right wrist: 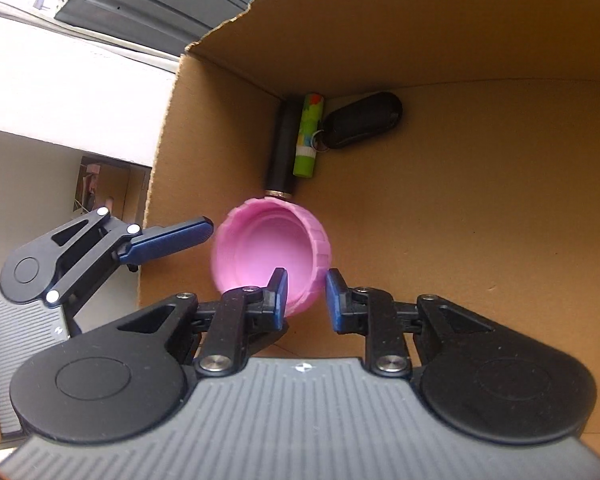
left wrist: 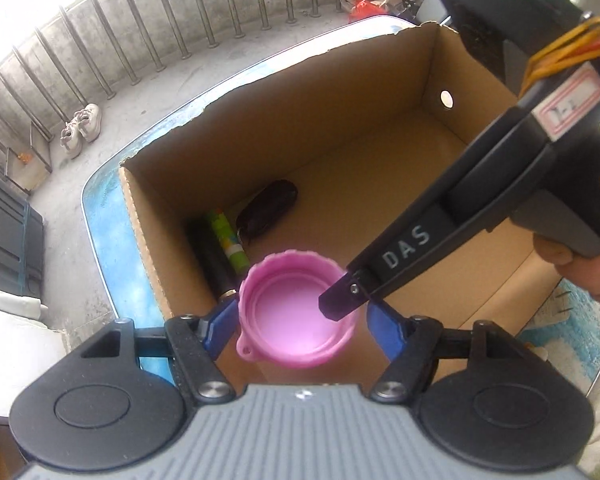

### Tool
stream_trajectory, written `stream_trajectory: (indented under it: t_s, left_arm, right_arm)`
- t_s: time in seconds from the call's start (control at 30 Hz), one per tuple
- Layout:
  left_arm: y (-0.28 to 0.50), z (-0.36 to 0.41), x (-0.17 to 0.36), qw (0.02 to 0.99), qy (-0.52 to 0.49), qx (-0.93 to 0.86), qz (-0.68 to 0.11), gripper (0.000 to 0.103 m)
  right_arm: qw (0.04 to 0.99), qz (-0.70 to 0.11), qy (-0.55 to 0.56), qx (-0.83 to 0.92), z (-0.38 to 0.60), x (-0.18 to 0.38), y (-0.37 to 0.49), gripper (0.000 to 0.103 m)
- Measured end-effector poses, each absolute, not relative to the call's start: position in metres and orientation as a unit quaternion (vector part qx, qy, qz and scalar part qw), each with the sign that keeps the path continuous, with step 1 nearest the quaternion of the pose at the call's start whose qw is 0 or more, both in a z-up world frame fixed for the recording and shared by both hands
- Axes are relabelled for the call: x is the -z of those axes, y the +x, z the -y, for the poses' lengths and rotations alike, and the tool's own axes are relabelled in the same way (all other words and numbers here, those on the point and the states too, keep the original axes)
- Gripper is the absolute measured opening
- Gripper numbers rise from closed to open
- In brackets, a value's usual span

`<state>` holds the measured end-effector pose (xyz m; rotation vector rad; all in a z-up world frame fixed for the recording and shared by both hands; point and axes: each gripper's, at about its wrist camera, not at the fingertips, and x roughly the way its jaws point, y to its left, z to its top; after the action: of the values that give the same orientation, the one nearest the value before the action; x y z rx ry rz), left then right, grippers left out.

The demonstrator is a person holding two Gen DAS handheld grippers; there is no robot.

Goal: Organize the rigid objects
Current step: 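Carry the pink cup into the box and release it with the right tool, then move the right tool to the black tape roll and grasp its edge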

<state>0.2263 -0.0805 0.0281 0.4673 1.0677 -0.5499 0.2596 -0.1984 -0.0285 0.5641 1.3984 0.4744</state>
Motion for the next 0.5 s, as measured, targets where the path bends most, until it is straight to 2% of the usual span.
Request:
stream_trajectory:
  t_s: [0.23, 0.5]
  left_arm:
    - [0.222, 0.075, -0.034, 0.803, 0.193, 0.268, -0.496, 0.072]
    - [0.199, 0.049, -0.078, 0.837, 0.127, 0.278, -0.454, 0.073]
  right_arm:
    - [0.709, -0.611, 0.277, -0.217, 0.203, 0.021, 0.249, 0.023]
    - [0.766, -0.507, 0.315, -0.238, 0.245, -0.055, 0.184, 0.030]
